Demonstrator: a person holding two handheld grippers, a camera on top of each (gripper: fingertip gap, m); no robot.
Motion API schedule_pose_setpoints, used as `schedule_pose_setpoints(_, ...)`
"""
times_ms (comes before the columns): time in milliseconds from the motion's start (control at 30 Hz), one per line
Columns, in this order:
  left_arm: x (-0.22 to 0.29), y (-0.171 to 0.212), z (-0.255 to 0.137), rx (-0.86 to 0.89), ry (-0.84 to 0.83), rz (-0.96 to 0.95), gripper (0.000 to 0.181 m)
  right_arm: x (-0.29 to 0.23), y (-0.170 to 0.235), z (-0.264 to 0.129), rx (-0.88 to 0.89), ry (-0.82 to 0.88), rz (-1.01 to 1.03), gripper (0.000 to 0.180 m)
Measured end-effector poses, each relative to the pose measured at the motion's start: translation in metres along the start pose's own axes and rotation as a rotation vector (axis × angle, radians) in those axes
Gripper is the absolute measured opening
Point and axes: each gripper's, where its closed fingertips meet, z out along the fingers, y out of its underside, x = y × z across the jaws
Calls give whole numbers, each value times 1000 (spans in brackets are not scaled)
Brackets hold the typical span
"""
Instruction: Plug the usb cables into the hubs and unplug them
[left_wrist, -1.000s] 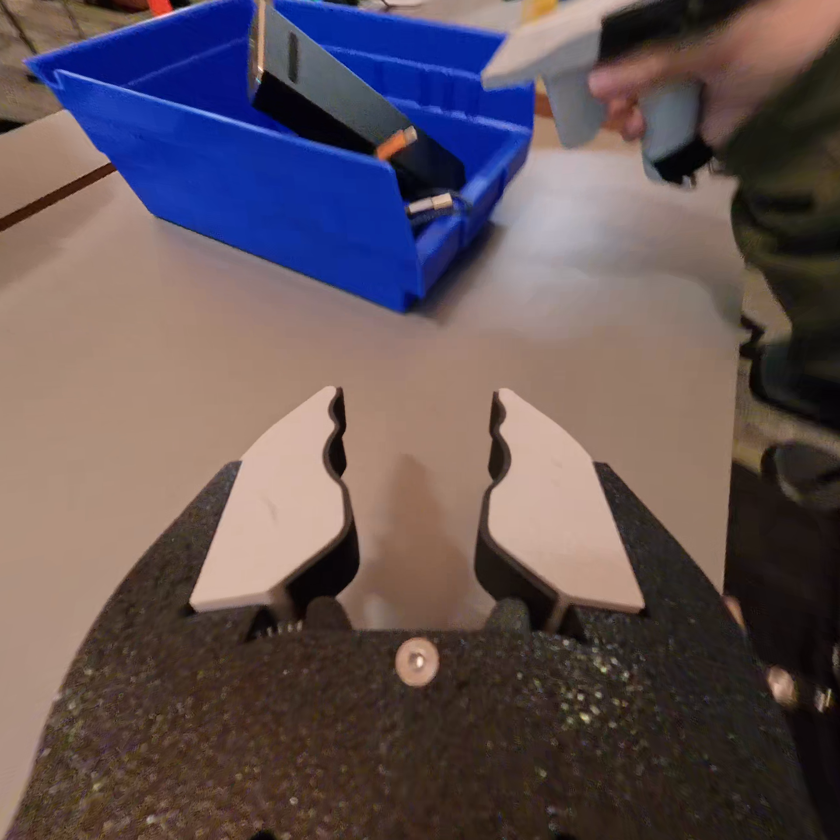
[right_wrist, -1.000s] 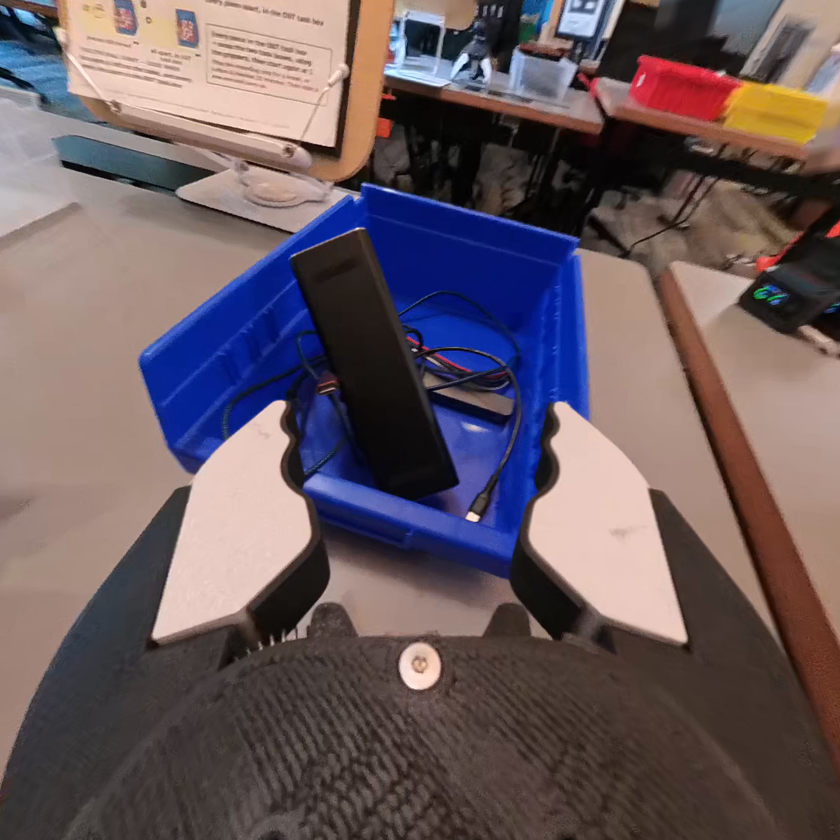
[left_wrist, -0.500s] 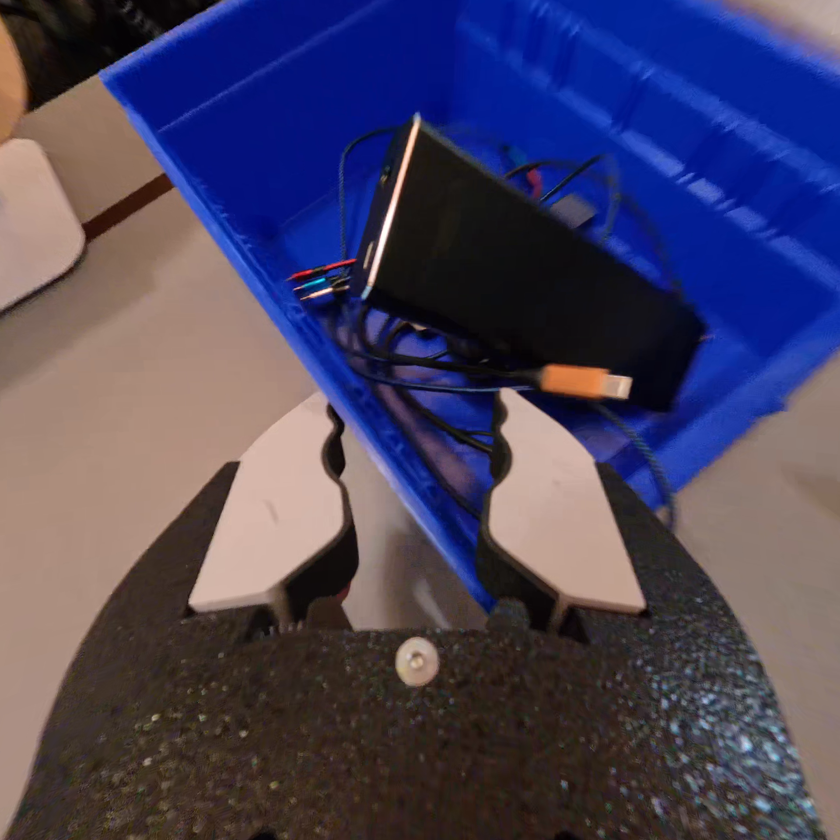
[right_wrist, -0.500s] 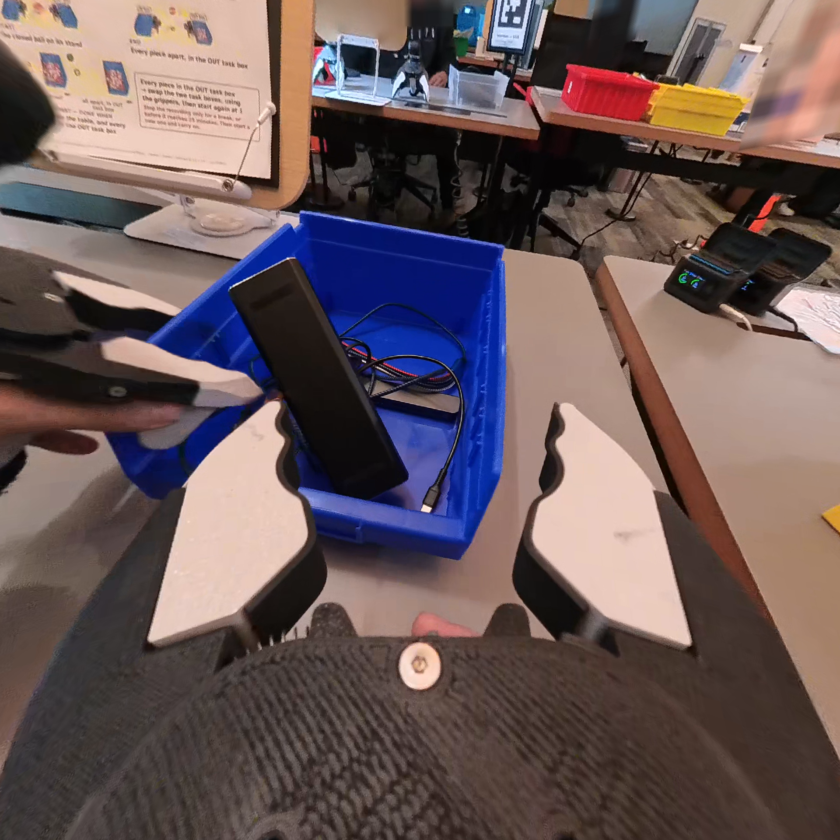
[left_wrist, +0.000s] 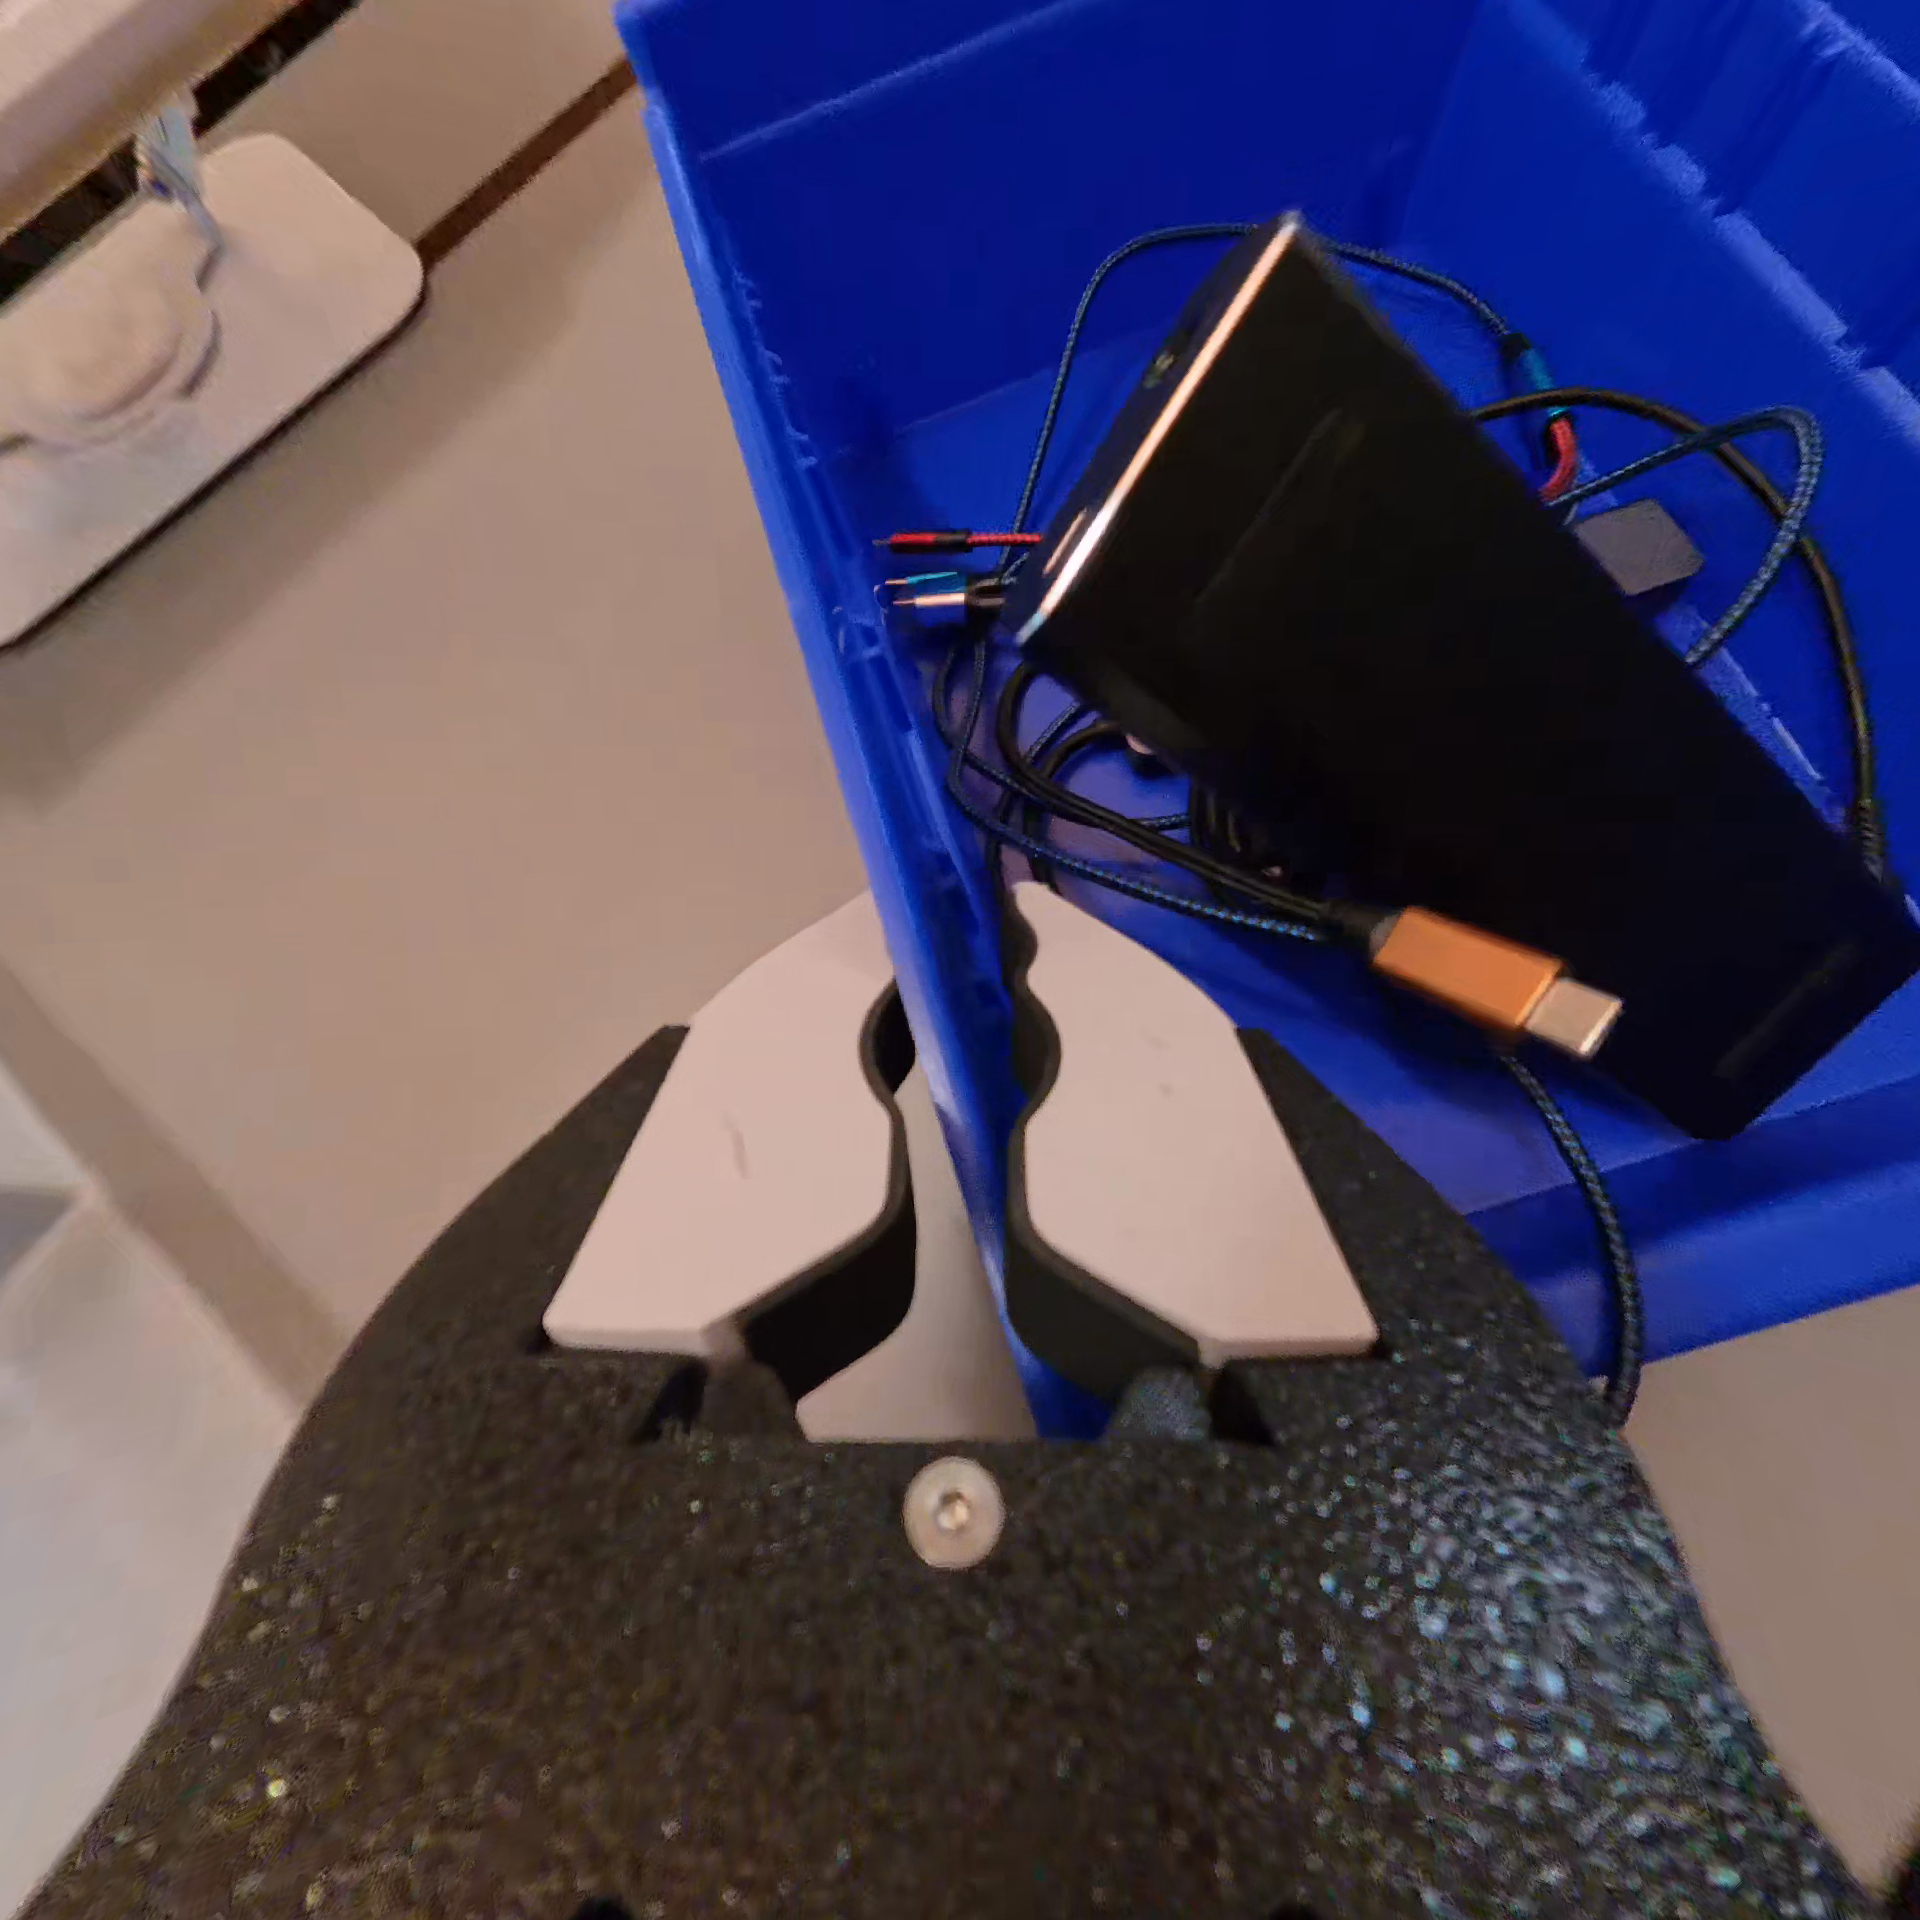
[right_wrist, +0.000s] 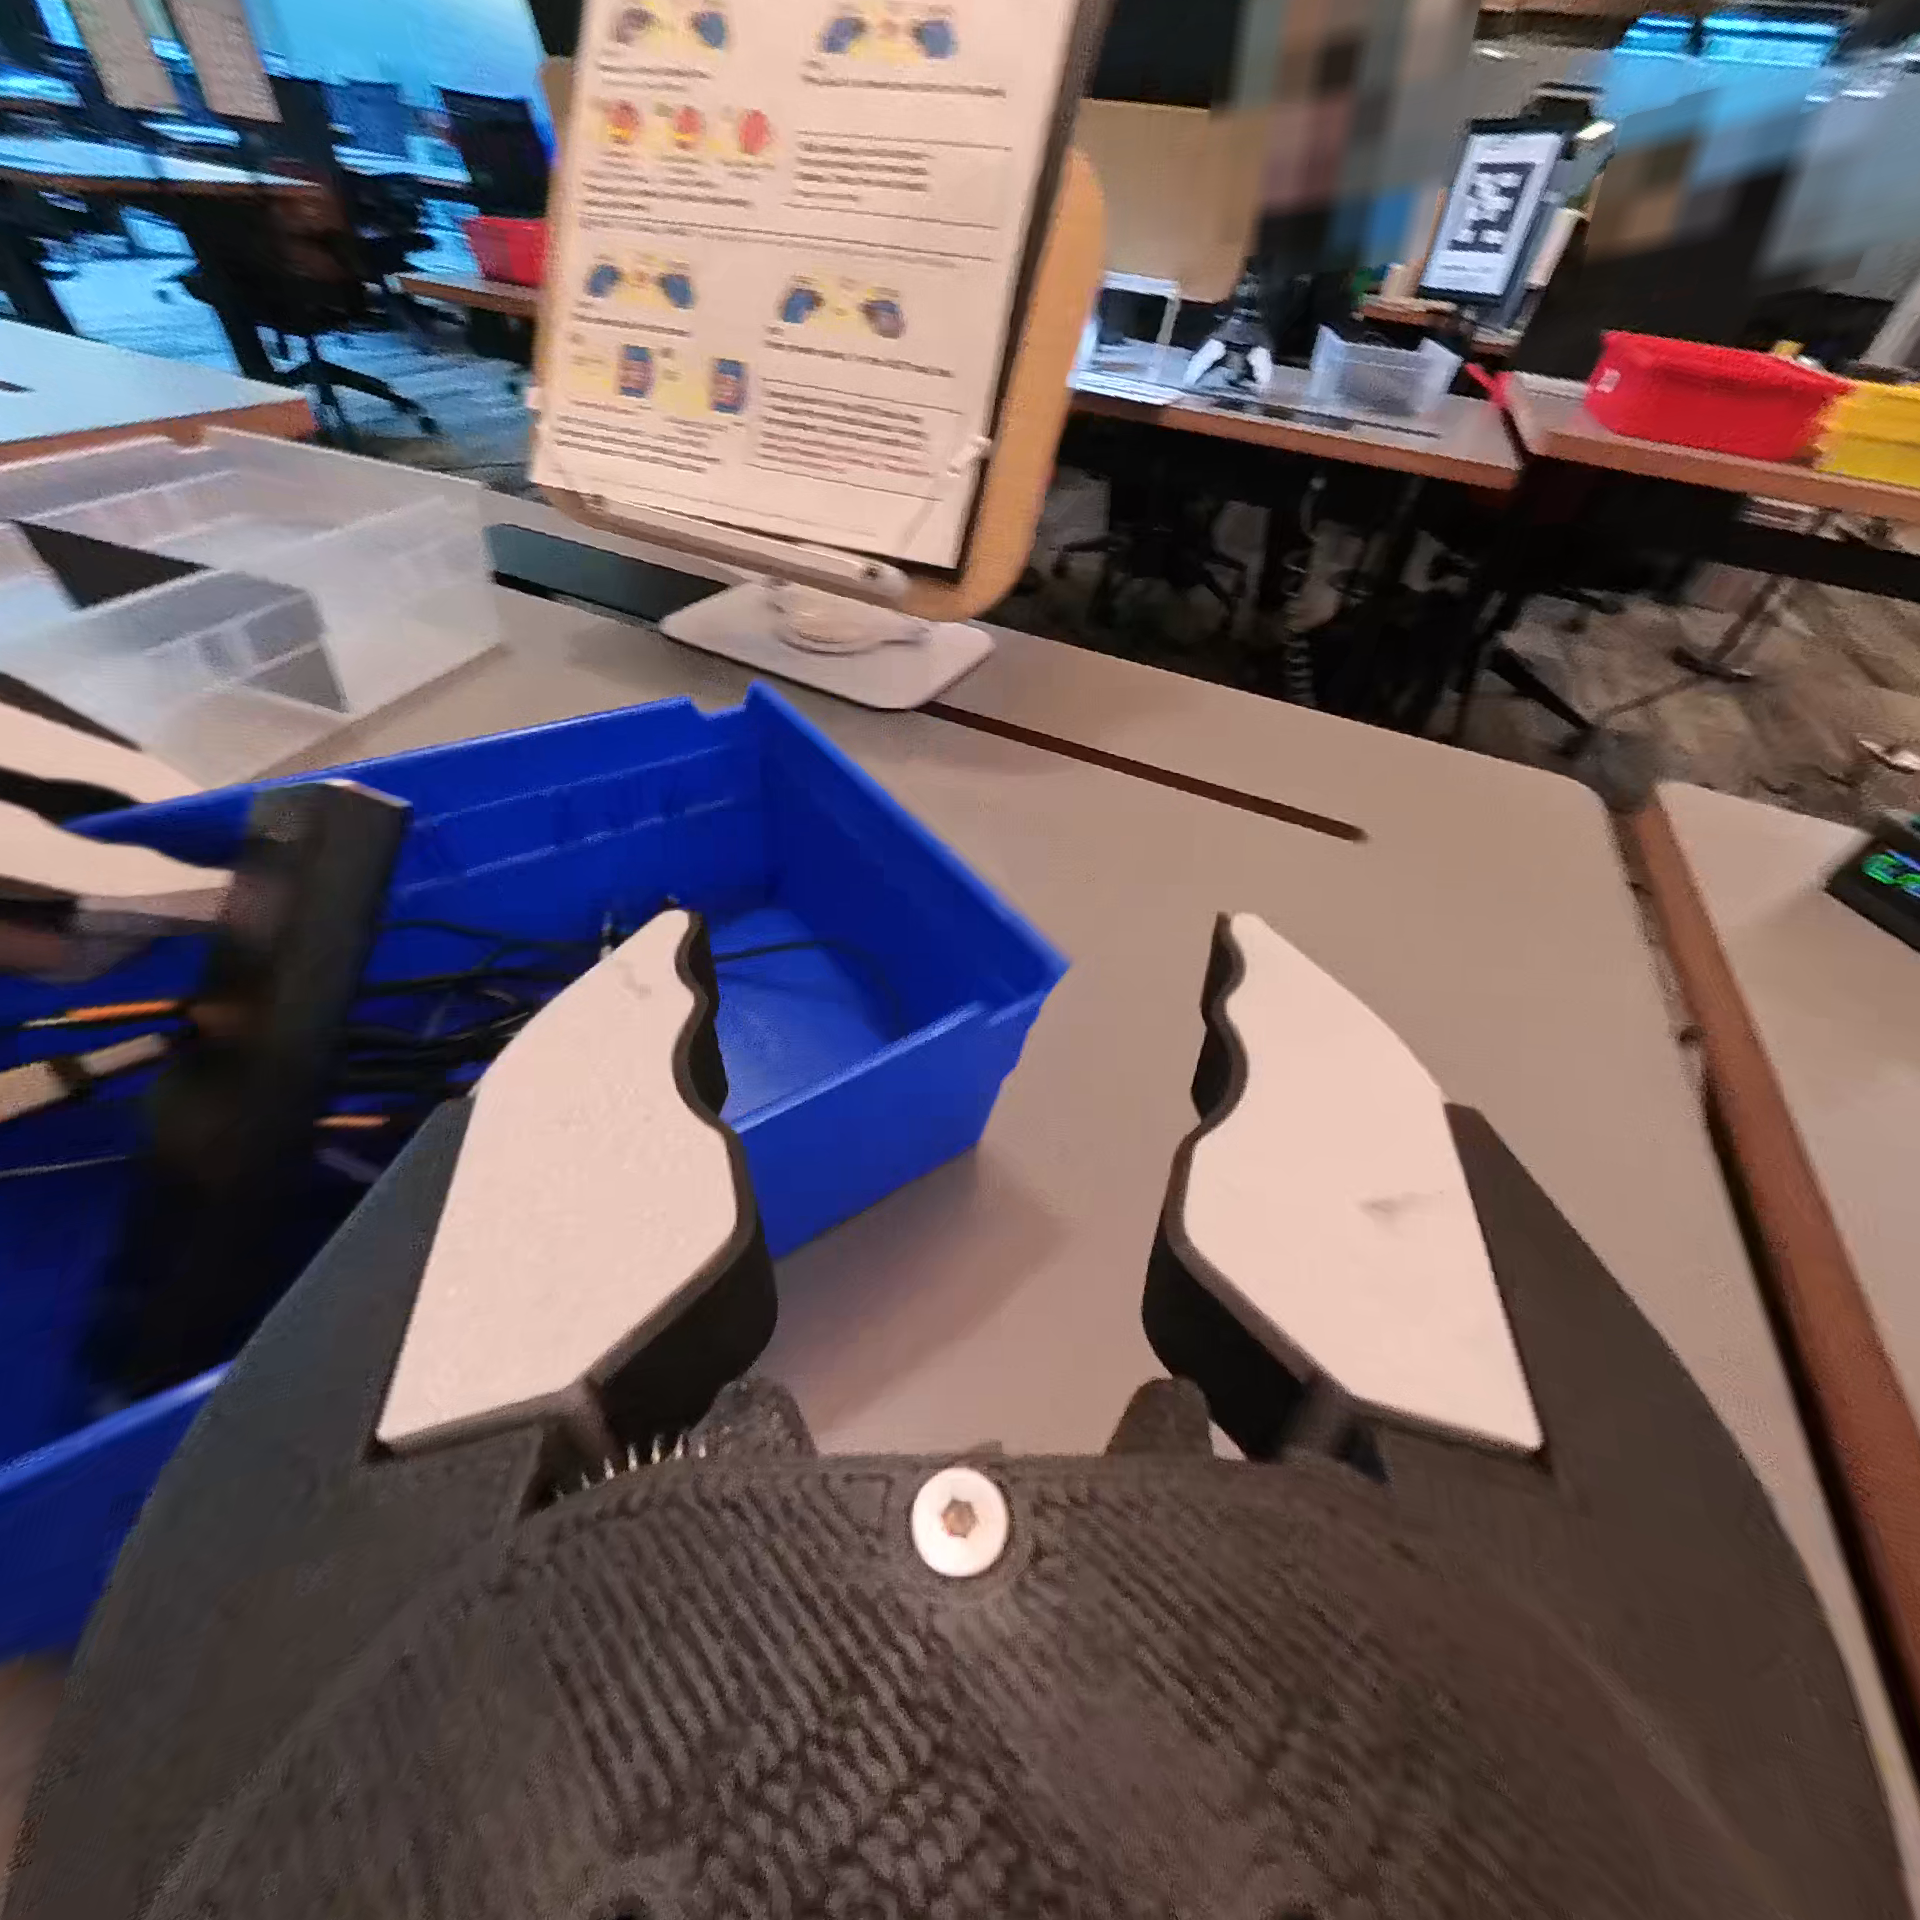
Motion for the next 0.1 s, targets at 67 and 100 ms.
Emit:
schedule_pose_setpoints(67,-5,38,-40,-16,33,-13,10,-26,-3,11,-7,-58,-21,89)
schedule_pose_setpoints(100,-7,56,-60,-25,50,-6,10,-42,-4,18,-16,-91,-27,88)
